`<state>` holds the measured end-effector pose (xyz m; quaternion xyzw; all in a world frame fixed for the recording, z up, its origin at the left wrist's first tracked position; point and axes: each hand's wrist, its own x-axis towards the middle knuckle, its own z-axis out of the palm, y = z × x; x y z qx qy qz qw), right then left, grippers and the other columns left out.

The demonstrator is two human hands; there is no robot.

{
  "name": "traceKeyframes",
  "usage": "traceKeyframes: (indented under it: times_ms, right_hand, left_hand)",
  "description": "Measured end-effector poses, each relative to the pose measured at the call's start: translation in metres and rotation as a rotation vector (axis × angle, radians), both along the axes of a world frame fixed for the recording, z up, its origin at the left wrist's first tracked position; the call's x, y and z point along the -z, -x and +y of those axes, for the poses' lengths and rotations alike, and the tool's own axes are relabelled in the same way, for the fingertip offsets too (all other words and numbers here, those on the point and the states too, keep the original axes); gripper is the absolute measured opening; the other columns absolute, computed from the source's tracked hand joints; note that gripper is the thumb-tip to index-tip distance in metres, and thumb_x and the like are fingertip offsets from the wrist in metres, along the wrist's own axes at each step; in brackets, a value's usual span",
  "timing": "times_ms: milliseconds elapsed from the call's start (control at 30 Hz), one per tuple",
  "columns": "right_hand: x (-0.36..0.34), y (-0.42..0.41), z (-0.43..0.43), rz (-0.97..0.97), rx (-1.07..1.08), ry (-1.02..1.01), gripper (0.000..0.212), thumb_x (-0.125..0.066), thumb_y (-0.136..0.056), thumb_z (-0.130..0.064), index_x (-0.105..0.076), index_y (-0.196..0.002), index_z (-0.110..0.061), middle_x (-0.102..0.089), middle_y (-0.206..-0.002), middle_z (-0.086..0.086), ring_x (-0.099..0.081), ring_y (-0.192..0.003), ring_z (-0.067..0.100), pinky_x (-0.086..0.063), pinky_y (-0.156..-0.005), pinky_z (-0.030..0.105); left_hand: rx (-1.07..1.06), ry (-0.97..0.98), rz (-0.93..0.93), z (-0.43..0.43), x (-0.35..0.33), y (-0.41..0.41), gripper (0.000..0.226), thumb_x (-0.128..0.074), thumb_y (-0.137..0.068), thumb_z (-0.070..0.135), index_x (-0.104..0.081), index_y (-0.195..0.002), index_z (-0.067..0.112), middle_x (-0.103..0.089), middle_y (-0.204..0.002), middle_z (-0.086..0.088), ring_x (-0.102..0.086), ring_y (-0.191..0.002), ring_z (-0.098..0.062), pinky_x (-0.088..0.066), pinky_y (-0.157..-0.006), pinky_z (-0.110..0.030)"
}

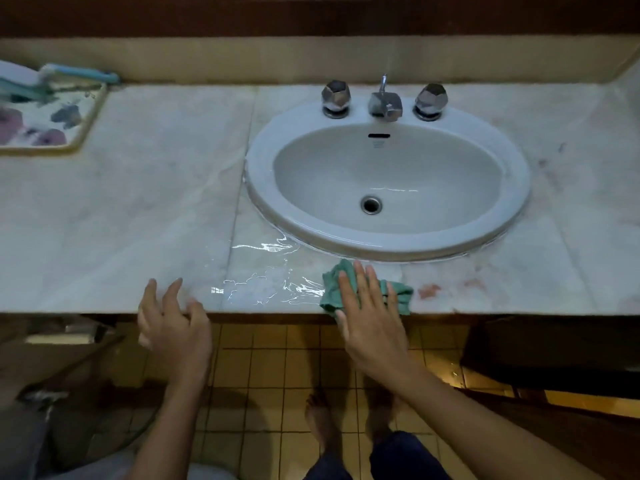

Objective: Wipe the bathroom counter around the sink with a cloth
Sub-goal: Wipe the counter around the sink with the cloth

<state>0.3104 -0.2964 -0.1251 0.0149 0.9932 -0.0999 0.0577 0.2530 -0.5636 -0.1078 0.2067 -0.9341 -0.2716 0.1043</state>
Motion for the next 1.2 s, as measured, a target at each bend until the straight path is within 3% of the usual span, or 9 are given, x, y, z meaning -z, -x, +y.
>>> traceKeyframes:
  times_ms: [133,367,467,567,700,933,1100,1200]
  right_hand:
    - [-0.002,0.006,0.022,0.035,0.063,-0.076,0.064,-0.017,-0.098,-0.045,-0.001,-0.154,-0.018,0.01,-0.161,0.011,0.013,-0.148,0.025,0.002,-0.118,0.045]
    - [-0.01,0.068,-0.094,0.036,-0.007,0.054,0.064,-0.019,-0.101,-0.041,0.006,-0.153,-0.015,0.02,-0.158,0.013,0.023,-0.145,0.026,0.007,-0.118,0.04]
    - [-0.013,0.067,-0.108,-0.03,-0.246,0.071,0.063,-0.02,-0.102,-0.044,0.009,-0.153,-0.021,0.023,-0.158,0.008,0.024,-0.144,0.023,0.008,-0.118,0.04]
    - [-0.012,0.052,-0.069,-0.041,-0.439,0.049,0.063,-0.02,-0.101,-0.048,0.008,-0.153,-0.025,0.02,-0.159,0.001,0.021,-0.146,0.018,0.0,-0.119,0.041]
    - [-0.009,0.07,-0.043,-0.026,-0.354,-0.023,0.064,-0.013,-0.099,-0.05,0.003,-0.154,-0.022,0.014,-0.161,0.003,0.019,-0.146,0.017,-0.004,-0.119,0.041]
    - [-0.011,0.142,-0.155,0.009,-0.107,0.05,0.063,-0.022,-0.101,-0.042,0.001,-0.154,-0.017,0.012,-0.161,0.009,0.016,-0.147,0.024,0.005,-0.119,0.039]
    - [-0.01,0.106,-0.146,0.002,-0.555,-0.015,0.063,-0.027,-0.099,-0.048,-0.01,-0.155,-0.023,-0.001,-0.162,0.006,0.003,-0.149,0.027,-0.006,-0.118,0.043]
    - [-0.014,0.105,-0.103,-0.025,-0.658,-0.049,0.063,-0.026,-0.099,-0.051,-0.009,-0.154,-0.027,0.001,-0.162,0.002,0.005,-0.149,0.022,-0.005,-0.118,0.04]
  left_hand:
    - [-0.088,-0.048,0.043,-0.033,-0.007,0.029,0.04,-0.047,-0.093,0.021,-0.055,-0.133,0.016,-0.029,-0.156,-0.004,-0.022,-0.143,-0.027,-0.013,-0.113,-0.055]
    - [-0.086,0.045,0.04,-0.09,-0.012,0.078,0.038,-0.046,-0.095,0.022,-0.056,-0.13,0.014,-0.031,-0.155,-0.007,-0.024,-0.142,-0.029,-0.019,-0.111,-0.054]
    - [-0.034,0.081,-0.005,-0.104,-0.006,0.092,0.038,-0.044,-0.096,0.023,-0.055,-0.131,0.014,-0.031,-0.155,-0.006,-0.023,-0.143,-0.028,-0.019,-0.111,-0.053]
    - [-0.009,0.085,-0.032,-0.115,0.005,0.098,0.038,-0.045,-0.094,0.019,-0.055,-0.131,0.013,-0.036,-0.152,-0.008,-0.026,-0.141,-0.029,-0.023,-0.11,-0.053]
    - [-0.081,0.109,0.009,-0.114,0.018,0.097,0.038,-0.046,-0.092,0.023,-0.056,-0.129,0.019,-0.042,-0.149,-0.003,-0.032,-0.138,-0.025,-0.026,-0.108,-0.048]
    - [-0.135,0.1,0.038,-0.114,0.021,0.101,0.036,-0.049,-0.089,0.026,-0.058,-0.124,0.024,-0.045,-0.145,0.002,-0.036,-0.135,-0.022,-0.028,-0.105,-0.043]
    - [-0.132,0.089,0.042,-0.113,0.018,0.103,0.035,-0.049,-0.09,0.027,-0.057,-0.124,0.024,-0.044,-0.145,0.003,-0.036,-0.134,-0.021,-0.028,-0.104,-0.042]
    - [-0.137,0.079,0.055,-0.113,0.018,0.1,0.034,-0.05,-0.09,0.026,-0.058,-0.123,0.024,-0.045,-0.144,0.004,-0.037,-0.133,-0.02,-0.029,-0.103,-0.042]
